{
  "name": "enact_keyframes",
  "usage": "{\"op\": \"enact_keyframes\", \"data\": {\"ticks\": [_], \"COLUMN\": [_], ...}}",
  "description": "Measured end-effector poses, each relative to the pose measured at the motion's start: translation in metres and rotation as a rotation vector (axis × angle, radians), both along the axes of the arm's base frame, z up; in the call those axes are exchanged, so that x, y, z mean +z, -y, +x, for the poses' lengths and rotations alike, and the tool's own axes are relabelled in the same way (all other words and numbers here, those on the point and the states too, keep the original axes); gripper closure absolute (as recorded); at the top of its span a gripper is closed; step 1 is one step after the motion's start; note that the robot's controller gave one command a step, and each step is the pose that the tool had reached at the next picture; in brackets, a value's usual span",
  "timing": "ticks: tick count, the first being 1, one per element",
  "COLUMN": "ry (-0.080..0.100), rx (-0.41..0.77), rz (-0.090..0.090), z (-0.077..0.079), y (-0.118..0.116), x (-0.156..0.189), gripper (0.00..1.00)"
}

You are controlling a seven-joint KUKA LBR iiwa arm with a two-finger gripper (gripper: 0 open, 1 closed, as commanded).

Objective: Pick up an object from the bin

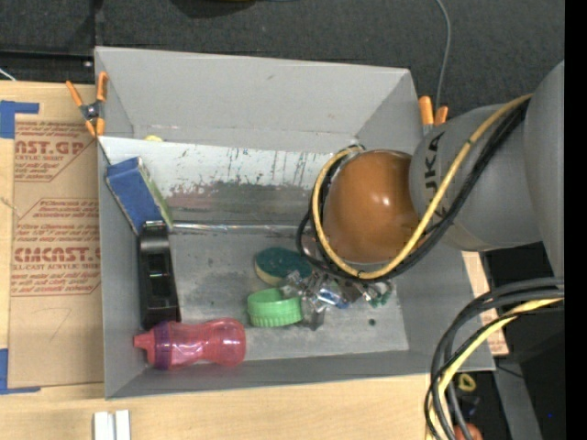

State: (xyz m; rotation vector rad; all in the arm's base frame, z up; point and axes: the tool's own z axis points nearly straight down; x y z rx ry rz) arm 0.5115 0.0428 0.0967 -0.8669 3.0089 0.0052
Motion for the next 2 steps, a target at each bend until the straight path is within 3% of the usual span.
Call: {"op": "enact_keyframes", "data": {"ticks": [1, 2], "ry": [0.0, -0.002], "rx": [0.0, -0.017], "rz": [0.0, 0.001], "z": [0.0, 0.014], "y": [0.0, -0.004], "x": [0.0, 0.118], "gripper": [1.0, 1.0]}}
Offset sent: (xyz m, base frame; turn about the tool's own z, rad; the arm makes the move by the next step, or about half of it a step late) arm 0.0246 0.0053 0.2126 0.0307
